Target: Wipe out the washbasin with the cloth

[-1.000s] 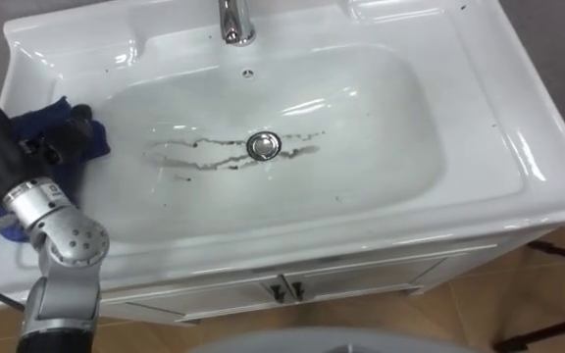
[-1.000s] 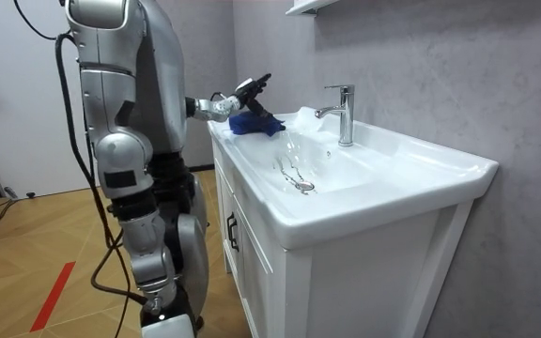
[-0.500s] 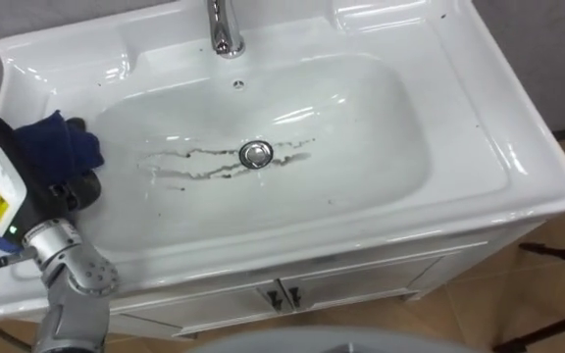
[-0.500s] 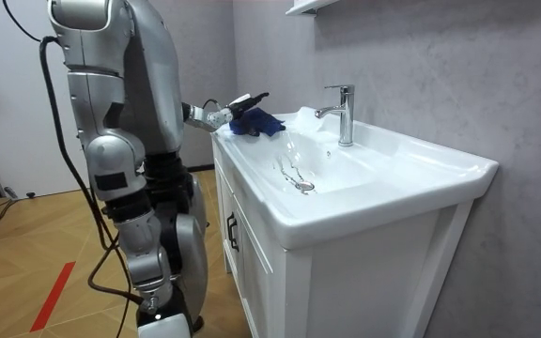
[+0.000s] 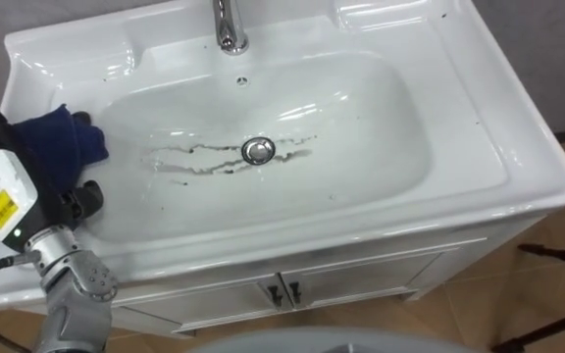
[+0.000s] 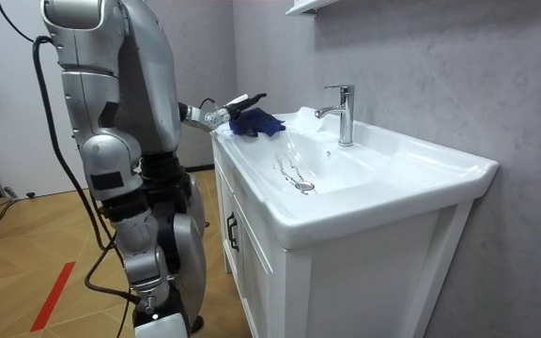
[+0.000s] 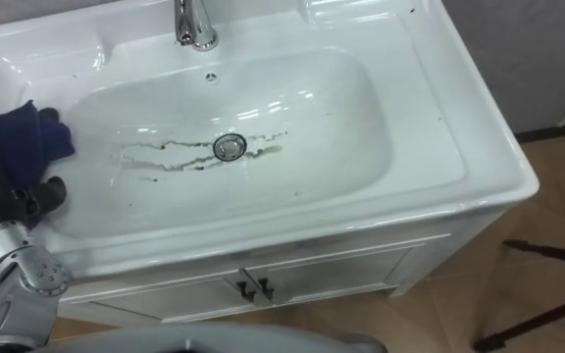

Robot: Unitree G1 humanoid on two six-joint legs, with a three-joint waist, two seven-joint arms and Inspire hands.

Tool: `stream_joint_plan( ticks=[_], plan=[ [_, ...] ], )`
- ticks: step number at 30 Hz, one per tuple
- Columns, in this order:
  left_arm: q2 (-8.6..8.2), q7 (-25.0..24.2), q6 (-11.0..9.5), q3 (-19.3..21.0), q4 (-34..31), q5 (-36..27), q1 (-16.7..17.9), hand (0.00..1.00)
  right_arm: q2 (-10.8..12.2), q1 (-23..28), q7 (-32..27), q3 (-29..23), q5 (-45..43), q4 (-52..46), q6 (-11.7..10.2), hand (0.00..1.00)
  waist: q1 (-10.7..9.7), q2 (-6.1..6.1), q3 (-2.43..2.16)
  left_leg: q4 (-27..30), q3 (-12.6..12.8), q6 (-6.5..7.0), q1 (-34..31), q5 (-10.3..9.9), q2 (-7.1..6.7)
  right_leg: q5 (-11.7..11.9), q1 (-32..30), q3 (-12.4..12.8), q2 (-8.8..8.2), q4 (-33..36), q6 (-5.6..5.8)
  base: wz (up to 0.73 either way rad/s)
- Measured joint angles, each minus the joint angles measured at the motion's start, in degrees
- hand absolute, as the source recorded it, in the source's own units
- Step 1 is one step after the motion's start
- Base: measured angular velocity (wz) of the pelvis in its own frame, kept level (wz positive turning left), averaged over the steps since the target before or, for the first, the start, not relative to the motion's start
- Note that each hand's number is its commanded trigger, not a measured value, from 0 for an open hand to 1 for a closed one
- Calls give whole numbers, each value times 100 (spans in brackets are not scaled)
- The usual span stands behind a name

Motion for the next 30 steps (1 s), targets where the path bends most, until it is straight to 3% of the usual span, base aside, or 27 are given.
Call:
stream_joint_plan(
  ticks=[6, 14, 30],
  plan=[
    [-14, 2, 35, -2, 20, -9, 1, 0, 0, -1, 1, 1, -171, -7, 43, 0, -13, 29, -23, 1, -7, 0, 17, 0, 22, 7, 0, -6, 19, 35, -11, 0],
    [-170, 29, 33, -2, 618, -12, -111, 0, 6, 8, -67, 4, -246, 56, 168, 0, -6, 117, -59, 0, -8, 0, 10, 0, 53, 19, -63, 15, 27, 101, -33, -3],
    [-211, 246, -198, -2, 1041, -55, -146, 0, 17, 33, -144, -2, -244, 31, 220, 0, -5, 84, -50, 0, -3, -1, 17, 0, 78, 29, -83, 29, 52, 95, -48, -1]
  ],
)
